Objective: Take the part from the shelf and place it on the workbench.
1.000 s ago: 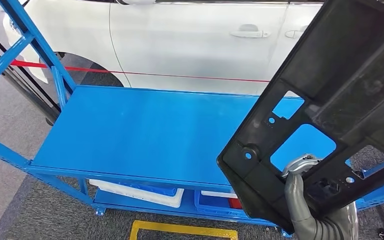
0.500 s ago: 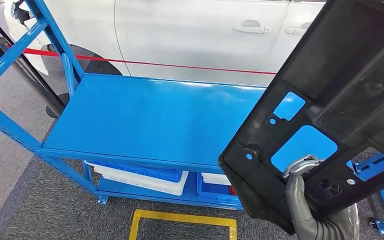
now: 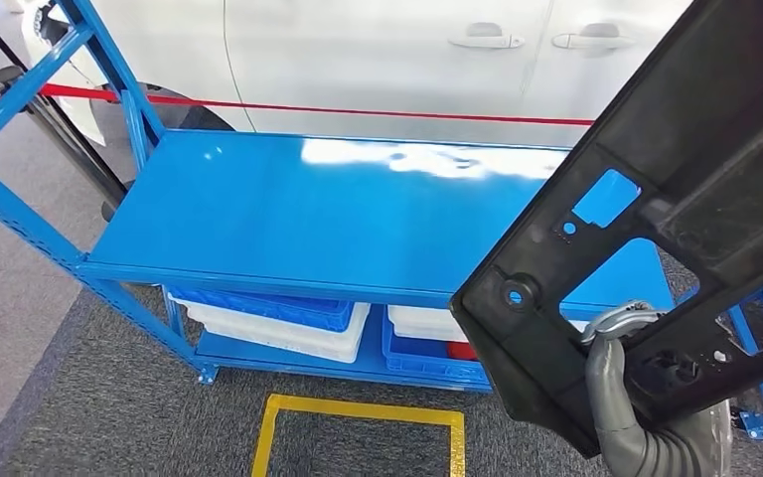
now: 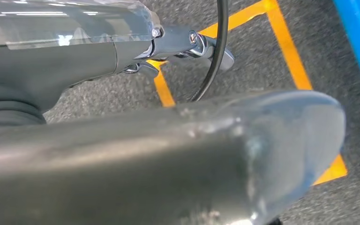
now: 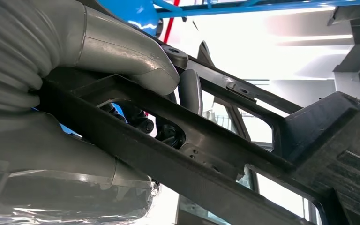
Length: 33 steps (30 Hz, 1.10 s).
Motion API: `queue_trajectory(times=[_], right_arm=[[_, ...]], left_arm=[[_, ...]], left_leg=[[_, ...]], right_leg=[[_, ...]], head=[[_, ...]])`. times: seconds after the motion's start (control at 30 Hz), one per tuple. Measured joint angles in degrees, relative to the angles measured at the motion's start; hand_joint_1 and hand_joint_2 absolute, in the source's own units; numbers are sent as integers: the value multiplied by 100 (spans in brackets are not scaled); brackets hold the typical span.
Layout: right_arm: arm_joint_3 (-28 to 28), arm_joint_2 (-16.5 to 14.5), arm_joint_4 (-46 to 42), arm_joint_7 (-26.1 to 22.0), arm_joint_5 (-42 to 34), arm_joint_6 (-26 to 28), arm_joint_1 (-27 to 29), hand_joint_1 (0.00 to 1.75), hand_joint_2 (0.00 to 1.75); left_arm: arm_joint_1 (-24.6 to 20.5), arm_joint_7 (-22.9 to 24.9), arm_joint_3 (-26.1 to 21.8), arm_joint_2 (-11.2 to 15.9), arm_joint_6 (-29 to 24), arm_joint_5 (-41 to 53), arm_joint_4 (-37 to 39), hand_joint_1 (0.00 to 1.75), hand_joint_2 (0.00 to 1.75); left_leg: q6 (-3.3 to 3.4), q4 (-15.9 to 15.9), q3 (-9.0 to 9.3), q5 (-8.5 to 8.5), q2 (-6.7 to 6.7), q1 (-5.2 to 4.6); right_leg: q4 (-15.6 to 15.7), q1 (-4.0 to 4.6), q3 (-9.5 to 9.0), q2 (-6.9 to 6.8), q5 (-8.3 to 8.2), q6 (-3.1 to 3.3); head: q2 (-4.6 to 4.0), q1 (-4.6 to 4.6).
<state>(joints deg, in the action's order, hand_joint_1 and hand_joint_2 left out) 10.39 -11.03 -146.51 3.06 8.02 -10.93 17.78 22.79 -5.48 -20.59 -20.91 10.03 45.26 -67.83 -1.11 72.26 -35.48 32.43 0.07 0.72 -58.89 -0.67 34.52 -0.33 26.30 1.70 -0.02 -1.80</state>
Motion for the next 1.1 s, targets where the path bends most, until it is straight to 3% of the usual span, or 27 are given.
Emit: queue_trajectory(times=[0.03,0.1,0.13,0.17,0.23,0.27,0.3,0.37,0.4,0.43,0.47,0.53,0.6,0.67,0.73,0.77,0.83,0.9,0.93,0.97,1.0,1.07,1.1], right_arm=[[-13,-5,-10,0,0,-1,1,175,175],[-35,-20,-44,-1,-1,-4,4,175,175],[-44,-27,-61,-2,-2,-5,4,175,175],[-52,-34,-73,-3,-2,-5,4,175,175],[-66,-47,-85,-7,-1,-8,8,175,175],[-72,-53,-89,-9,2,-11,10,175,175],[-76,-56,-90,-12,7,-14,12,175,175],[-82,-60,-88,-15,36,-17,12,175,175],[-85,-60,-88,-15,57,-17,13,175,175],[-88,-60,-87,-15,77,-16,13,175,175],[-91,-60,-86,-15,92,-16,13,175,175],[-96,-60,-86,-13,110,-15,10,175,175],[-99,-60,-87,-4,119,-15,3,175,175],[-102,-60,-87,4,124,-15,4,175,175],[-103,-60,-87,6,127,-15,6,175,175],[-102,-60,-86,7,127,-15,6,175,175],[-99,-62,-85,7,127,-16,5,175,175],[-98,-64,-82,7,127,-17,7,175,175],[-97,-64,-79,7,131,-17,7,175,175],[-97,-64,-75,8,135,-17,8,175,175],[-97,-64,-73,9,142,-17,8,175,175],[-97,-64,-70,11,158,-17,10,175,175],[-96,-64,-71,10,167,-16,11,175,175]], left_arm=[[-8,-9,-2,1,4,15,7,0,0],[-29,-23,-4,1,5,50,15,0,0],[-38,-31,-4,1,6,60,18,0,0],[-43,-35,-6,2,7,70,20,0,0],[-46,-44,-13,1,9,81,28,0,0],[-48,-48,-16,-2,11,89,33,0,0],[-50,-54,-18,-6,15,96,38,0,0],[-55,-64,-20,-11,22,125,54,0,0],[-57,-67,-21,-12,27,144,63,0,0],[-61,-69,-21,-12,32,162,74,0,0],[-65,-72,-22,-13,36,178,84,0,0],[-72,-73,-23,-14,37,202,100,0,0],[-77,-78,-29,-14,38,222,110,0,0],[-81,-97,-35,-14,39,250,117,0,0],[-77,-115,-39,-13,41,284,126,0,0],[-74,-118,-40,-13,43,297,131,0,0],[-72,-122,-42,-12,46,311,142,0,0],[-76,-123,-43,-11,48,323,153,0,0],[-78,-123,-44,-10,48,327,158,0,0],[-79,-123,-45,-10,49,331,162,0,0],[-80,-123,-45,-10,51,335,167,0,0],[-90,-124,-46,-9,52,340,175,0,0],[-98,-127,-46,-8,52,344,177,0,0]], left_leg=[[45,-380,306,-130,-2,-10],[132,-1216,882,-155,-4,-48],[165,-1478,1037,-120,-5,-71],[186,-1599,1081,-104,-5,-92],[243,-1669,1013,-236,11,-93],[282,-1711,965,-317,26,-81],[321,-1753,902,-409,42,-66],[363,-1760,738,-553,62,-64],[363,-1738,645,-614,68,-67],[356,-1704,547,-669,73,-69],[344,-1660,444,-717,77,-67],[307,-1538,236,-793,73,-60],[255,-1404,77,-841,60,-74],[194,-1332,11,-900,52,-92],[124,-1309,-17,-941,45,-79],[88,-1251,-52,-853,40,-67],[22,-857,-190,-366,32,-44],[-23,-174,-345,172,32,-35],[-32,101,-359,266,32,-33],[-30,232,-297,222,32,-33],[-16,171,-144,78,31,-34],[62,-460,429,-181,28,-48],[111,-934,769,-178,27,-64]], right_leg=[[-12,10,60,0,-49,-7],[-15,27,128,-1,-146,-50],[-4,21,136,-6,-196,-82],[13,14,139,-13,-246,-120],[35,4,160,-12,-299,-195],[-28,5,203,-4,-195,-222],[-189,5,268,7,18,-244],[-808,-9,433,19,608,-270],[-1145,-13,489,20,798,-286],[-1380,-17,489,20,846,-299],[-1447,-21,409,19,765,-310],[-1005,-41,-51,17,470,-323],[-255,-38,-599,25,455,-302],[84,-14,-784,41,561,-236],[93,-12,-712,30,492,-128],[95,-17,-662,17,436,-69],[102,-25,-523,-7,307,15],[88,-12,-343,-8,173,35],[74,-5,-243,-11,106,33],[54,1,-139,-14,42,28],[33,8,-38,-17,-17,22],[1,23,122,-18,-130,3],[-8,31,167,-19,-184,-18]], head=[[1,-1],[1,4],[1,-5],[1,-18],[1,-42],[1,-37],[1,-23],[1,-6],[1,-5],[1,-5],[1,-5],[1,-3],[2,-7],[2,0],[1,20],[1,14],[0,-6],[0,-19],[0,-18],[0,-18],[0,-19],[1,-19],[1,-21]])
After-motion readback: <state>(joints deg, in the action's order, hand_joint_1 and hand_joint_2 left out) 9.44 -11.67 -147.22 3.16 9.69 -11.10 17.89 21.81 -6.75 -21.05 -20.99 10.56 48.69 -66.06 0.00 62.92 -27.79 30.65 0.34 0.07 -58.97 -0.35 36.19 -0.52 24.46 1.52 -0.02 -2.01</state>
